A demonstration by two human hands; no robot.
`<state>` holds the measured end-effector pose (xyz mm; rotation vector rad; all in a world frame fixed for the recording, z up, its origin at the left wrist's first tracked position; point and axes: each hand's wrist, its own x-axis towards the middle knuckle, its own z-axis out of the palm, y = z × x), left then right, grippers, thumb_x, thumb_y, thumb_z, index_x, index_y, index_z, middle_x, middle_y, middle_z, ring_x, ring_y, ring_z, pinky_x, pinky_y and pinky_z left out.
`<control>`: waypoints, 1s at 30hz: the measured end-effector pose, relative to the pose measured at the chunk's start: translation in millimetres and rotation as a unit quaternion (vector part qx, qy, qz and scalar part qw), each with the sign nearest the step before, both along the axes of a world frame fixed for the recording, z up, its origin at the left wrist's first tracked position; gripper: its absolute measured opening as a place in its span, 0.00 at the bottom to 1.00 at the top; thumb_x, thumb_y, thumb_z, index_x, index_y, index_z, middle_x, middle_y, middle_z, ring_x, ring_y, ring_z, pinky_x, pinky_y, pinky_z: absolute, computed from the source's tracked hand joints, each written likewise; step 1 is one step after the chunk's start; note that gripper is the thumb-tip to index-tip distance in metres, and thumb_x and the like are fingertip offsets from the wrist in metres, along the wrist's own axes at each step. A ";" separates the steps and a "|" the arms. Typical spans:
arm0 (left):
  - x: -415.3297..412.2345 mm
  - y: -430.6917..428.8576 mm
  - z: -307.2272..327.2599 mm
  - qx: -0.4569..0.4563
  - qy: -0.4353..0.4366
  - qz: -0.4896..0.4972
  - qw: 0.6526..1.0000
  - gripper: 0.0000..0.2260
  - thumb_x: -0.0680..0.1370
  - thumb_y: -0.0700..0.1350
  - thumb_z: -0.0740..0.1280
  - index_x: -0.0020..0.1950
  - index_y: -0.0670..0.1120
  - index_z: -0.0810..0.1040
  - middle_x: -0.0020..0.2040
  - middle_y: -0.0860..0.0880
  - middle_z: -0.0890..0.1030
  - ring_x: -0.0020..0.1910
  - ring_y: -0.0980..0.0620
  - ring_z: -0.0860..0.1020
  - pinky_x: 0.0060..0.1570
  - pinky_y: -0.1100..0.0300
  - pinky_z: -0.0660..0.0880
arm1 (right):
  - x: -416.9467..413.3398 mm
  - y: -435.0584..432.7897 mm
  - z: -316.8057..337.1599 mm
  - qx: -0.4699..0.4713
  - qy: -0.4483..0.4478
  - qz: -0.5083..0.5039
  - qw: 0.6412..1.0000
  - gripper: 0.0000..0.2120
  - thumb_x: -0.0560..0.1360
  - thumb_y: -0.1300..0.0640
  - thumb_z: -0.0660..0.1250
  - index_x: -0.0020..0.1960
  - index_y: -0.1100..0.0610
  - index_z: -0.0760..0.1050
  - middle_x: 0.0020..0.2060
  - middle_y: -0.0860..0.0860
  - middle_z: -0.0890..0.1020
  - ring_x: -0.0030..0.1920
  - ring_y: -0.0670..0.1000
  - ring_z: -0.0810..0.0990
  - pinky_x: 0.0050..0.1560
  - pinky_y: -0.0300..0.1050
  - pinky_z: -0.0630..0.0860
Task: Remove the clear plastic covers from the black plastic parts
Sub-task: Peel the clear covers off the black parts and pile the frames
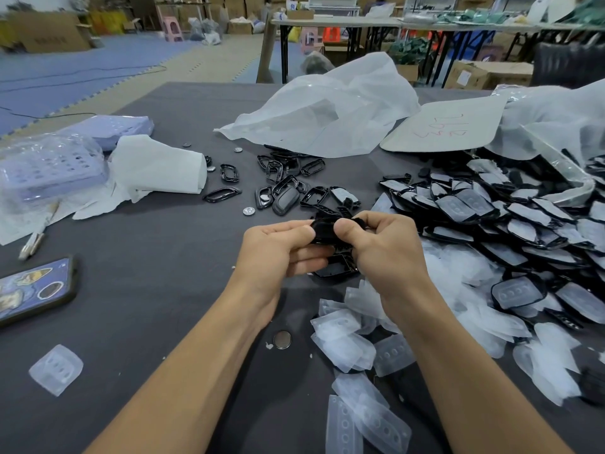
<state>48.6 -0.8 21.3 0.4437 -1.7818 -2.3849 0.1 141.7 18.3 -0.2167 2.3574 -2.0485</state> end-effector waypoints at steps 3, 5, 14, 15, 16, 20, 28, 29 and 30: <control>-0.8 0.3 -1.0 -0.032 -0.009 0.008 0.999 0.09 0.81 0.33 0.67 0.47 0.42 0.86 0.39 0.41 0.87 0.35 0.49 0.87 0.33 0.62 0.81 | 0.6 0.1 1.1 -0.011 -0.015 0.008 1.000 0.13 0.76 0.57 0.74 0.33 0.58 0.79 0.22 0.45 0.71 0.24 0.45 0.66 0.31 0.44 0.67; -0.9 1.8 -1.1 -0.067 -0.001 0.033 0.997 0.09 0.80 0.33 0.67 0.46 0.42 0.86 0.37 0.41 0.87 0.31 0.51 0.85 0.32 0.62 0.81 | 2.8 -1.1 2.7 0.002 -0.012 0.015 1.000 0.13 0.76 0.55 0.74 0.34 0.57 0.81 0.23 0.44 0.74 0.24 0.44 0.69 0.31 0.43 0.70; -3.6 -2.7 -1.7 -0.069 0.006 0.094 0.993 0.07 0.79 0.31 0.66 0.50 0.36 0.84 0.33 0.42 0.86 0.28 0.51 0.83 0.30 0.62 0.81 | 1.6 11.7 22.3 -0.047 -0.116 -0.018 0.992 0.06 0.69 0.62 0.57 0.42 0.54 0.70 0.29 0.47 0.68 0.30 0.49 0.62 0.26 0.42 0.60; -3.6 -3.2 -2.4 -0.070 0.006 0.090 0.994 0.07 0.79 0.31 0.67 0.51 0.37 0.84 0.34 0.42 0.86 0.28 0.51 0.83 0.31 0.62 0.81 | 1.4 12.9 24.1 -0.059 -0.129 -0.008 0.990 0.09 0.68 0.66 0.56 0.41 0.53 0.69 0.30 0.46 0.69 0.29 0.49 0.62 0.25 0.39 0.61; -3.6 -3.4 -3.0 -0.071 0.006 0.084 0.994 0.07 0.79 0.31 0.67 0.52 0.38 0.84 0.34 0.42 0.86 0.29 0.51 0.83 0.31 0.62 0.81 | 0.2 14.3 24.0 -0.065 -0.136 0.004 0.989 0.12 0.68 0.70 0.55 0.40 0.53 0.69 0.29 0.46 0.69 0.28 0.49 0.64 0.25 0.39 0.62; -3.7 -3.3 -4.2 -0.079 0.011 0.074 0.994 0.09 0.80 0.31 0.66 0.52 0.42 0.83 0.35 0.43 0.86 0.30 0.52 0.85 0.32 0.62 0.81 | 0.1 17.2 24.9 -0.064 -0.119 0.043 0.990 0.16 0.74 0.77 0.61 0.47 0.56 0.72 0.32 0.55 0.76 0.26 0.49 0.72 0.28 0.40 0.70; -3.6 -4.6 -7.4 -0.098 0.012 0.086 0.991 0.08 0.80 0.32 0.67 0.51 0.43 0.84 0.36 0.42 0.87 0.33 0.49 0.86 0.33 0.63 0.81 | -0.7 23.8 27.5 -0.175 -0.133 0.067 0.973 0.13 0.75 0.69 0.71 0.37 0.54 0.85 0.35 0.49 0.82 0.36 0.46 0.75 0.42 0.40 0.72; -3.6 -4.6 -7.6 -0.100 0.014 0.087 0.991 0.08 0.80 0.32 0.68 0.50 0.43 0.84 0.36 0.42 0.87 0.34 0.49 0.86 0.33 0.63 0.81 | -0.9 23.4 27.8 -0.178 -0.134 0.061 0.973 0.13 0.76 0.68 0.70 0.38 0.54 0.84 0.36 0.49 0.83 0.36 0.46 0.77 0.45 0.40 0.74; -3.5 -4.5 -7.5 -0.101 0.016 0.087 0.991 0.08 0.79 0.32 0.68 0.50 0.43 0.85 0.36 0.42 0.87 0.33 0.49 0.86 0.33 0.63 0.81 | -1.1 22.9 27.9 -0.162 -0.127 0.049 0.977 0.12 0.77 0.67 0.70 0.40 0.54 0.83 0.37 0.48 0.82 0.38 0.46 0.78 0.47 0.42 0.76</control>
